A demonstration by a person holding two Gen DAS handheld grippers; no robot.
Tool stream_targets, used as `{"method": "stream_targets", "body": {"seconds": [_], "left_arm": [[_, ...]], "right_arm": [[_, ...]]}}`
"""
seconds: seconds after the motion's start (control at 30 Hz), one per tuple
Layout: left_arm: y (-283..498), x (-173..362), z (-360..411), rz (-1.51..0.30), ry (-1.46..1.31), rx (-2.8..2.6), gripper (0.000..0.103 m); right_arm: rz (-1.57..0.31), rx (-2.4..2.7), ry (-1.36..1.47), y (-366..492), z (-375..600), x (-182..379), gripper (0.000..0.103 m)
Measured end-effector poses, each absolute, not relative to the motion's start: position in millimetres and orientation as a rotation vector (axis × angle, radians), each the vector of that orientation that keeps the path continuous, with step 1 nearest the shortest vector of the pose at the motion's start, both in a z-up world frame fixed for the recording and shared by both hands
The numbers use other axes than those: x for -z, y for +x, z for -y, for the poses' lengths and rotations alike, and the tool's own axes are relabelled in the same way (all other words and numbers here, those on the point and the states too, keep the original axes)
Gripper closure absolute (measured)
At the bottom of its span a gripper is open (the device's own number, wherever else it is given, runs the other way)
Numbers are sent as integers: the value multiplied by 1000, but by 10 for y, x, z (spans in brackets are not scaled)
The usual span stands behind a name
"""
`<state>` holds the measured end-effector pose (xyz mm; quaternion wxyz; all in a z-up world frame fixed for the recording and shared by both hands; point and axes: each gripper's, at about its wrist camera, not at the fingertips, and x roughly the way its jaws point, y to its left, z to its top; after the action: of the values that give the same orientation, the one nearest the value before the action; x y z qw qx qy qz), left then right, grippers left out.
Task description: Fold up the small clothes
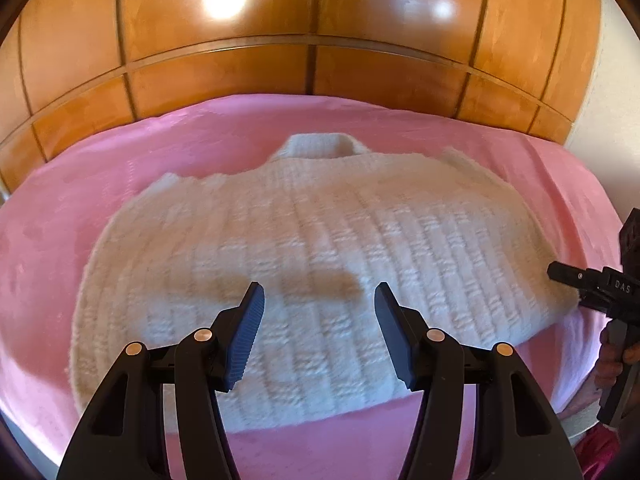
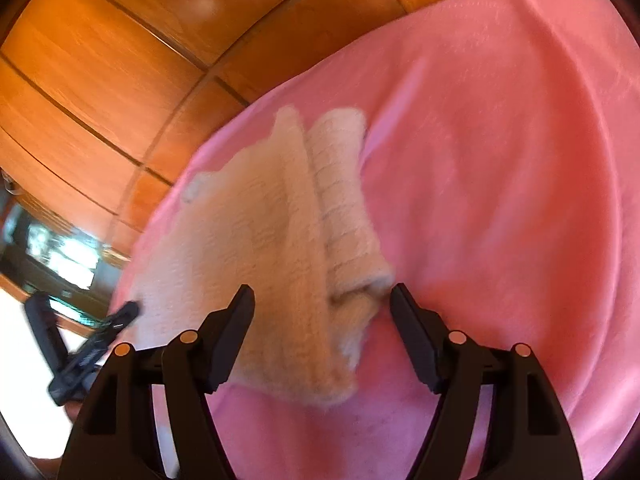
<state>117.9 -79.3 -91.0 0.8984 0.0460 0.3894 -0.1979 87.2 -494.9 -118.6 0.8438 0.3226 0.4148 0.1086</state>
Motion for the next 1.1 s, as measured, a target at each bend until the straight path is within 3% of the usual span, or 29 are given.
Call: {"method": "stream_targets", "body": {"seconds": [0.13,0.27,0.47,0.8,1.1], "left_arm": [[1316,1017,941,-849,89,434,47],[1456,1187,1019,-905,92,433,47],[1436,1235,1034,-898,108,438,46],[1450,1018,658,-916,-127,517,46],[1455,994,-404,-926,-440,540,46]], "right_arm": [[-870,-259,714,818,4957,1230,42],[-863,-267,776,797,5026,1307,66],[-863,-267,761,805,4965,1253,84],[-789,-421,795,828,4759,734,87],[-754,-683,731,1303,3701,129,88]]}}
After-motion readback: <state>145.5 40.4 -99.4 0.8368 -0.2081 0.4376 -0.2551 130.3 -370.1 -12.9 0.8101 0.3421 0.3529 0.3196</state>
